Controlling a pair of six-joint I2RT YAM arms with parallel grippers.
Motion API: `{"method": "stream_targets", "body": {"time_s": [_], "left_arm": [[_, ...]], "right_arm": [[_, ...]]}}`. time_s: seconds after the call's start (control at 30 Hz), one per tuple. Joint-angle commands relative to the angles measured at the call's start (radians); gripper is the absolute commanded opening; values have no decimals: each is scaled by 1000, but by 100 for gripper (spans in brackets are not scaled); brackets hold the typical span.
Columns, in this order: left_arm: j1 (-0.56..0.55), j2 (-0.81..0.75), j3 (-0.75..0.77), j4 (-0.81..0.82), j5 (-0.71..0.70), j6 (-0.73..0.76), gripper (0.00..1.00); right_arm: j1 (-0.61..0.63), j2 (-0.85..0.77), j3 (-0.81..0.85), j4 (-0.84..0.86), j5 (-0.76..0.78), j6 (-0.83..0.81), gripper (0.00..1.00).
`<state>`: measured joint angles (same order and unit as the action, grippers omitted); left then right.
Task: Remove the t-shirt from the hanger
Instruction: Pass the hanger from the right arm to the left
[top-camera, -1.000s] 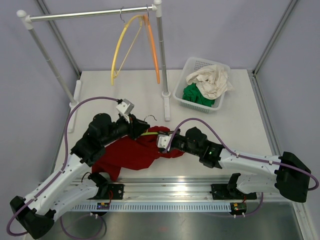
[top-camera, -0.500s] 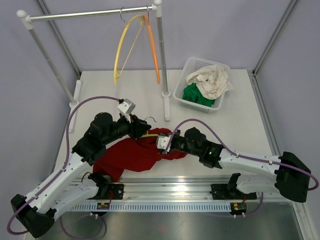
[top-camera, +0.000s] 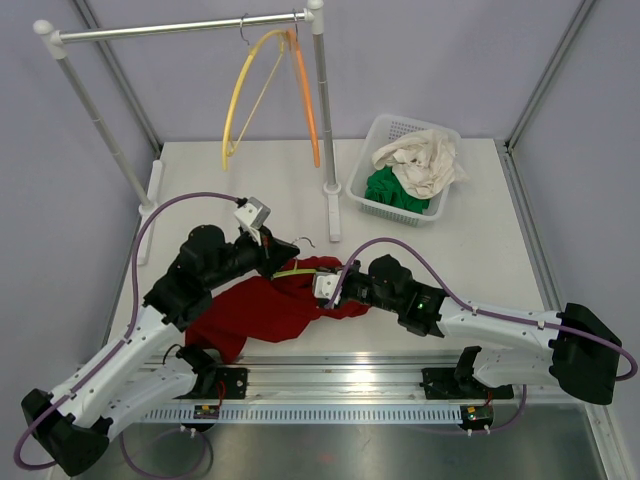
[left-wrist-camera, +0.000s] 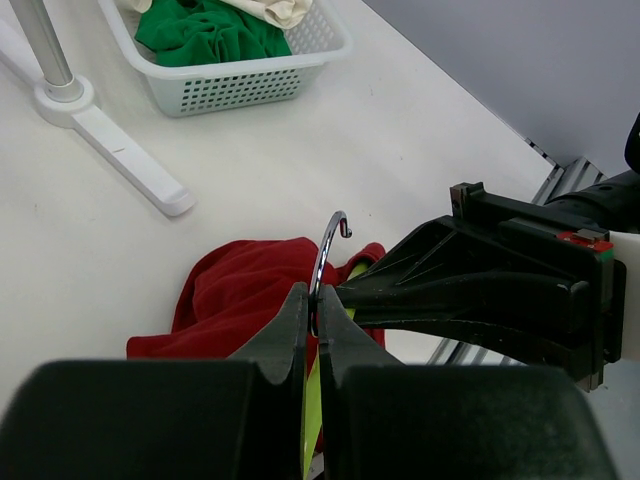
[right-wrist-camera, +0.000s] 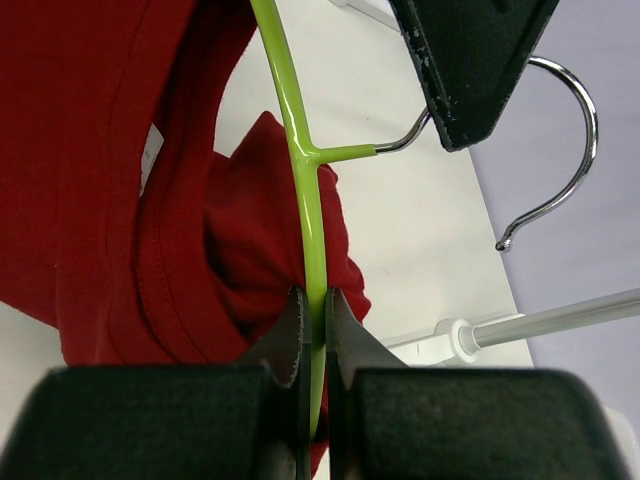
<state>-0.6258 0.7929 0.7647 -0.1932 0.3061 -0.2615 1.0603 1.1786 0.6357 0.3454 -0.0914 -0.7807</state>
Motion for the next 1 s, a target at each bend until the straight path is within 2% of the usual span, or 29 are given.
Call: {"method": "stream_targets", "body": {"time_s": [0.0,0.17,0.3,0.33,0.37,0.43,0.47,0.57,0.6,0.8,0.83,0.97], "left_arm": [[-3,-23,33,29,-13,25,0],[-3,-35,30,28,-16,22,0],[-3,-40,30,29,-16,22,0],[-3,-41,27,31,-16,22,0],[-3,-43,27,34,-16,22,0],[-3,-46,27,34,-18,21,0],[-3,-47,25,35,-25,21,0],[-3,-61,21,35,-41,18,0],[-3,-64,21,32,-48,16,0],[-3,-89,22,31,-62,7,0],[-3,-92,21,38,-62,7,0],[-3,-115,12,58,-74,2,0]], "right_arm": [[17,-7,79,84,-44,15,0],[17,-10,79,80,-48,17,2],[18,-17,75,84,-48,15,1],[18,-16,71,89,-47,15,4],[17,-17,70,92,-45,14,13],[17,-17,67,95,-45,14,20],[18,-17,67,101,-44,14,33],[17,-19,62,115,-42,15,36],[17,-20,62,116,-42,17,44],[17,-22,67,118,-45,24,47],[18,-25,65,118,-44,29,54],[17,-51,64,135,-38,95,64]]}}
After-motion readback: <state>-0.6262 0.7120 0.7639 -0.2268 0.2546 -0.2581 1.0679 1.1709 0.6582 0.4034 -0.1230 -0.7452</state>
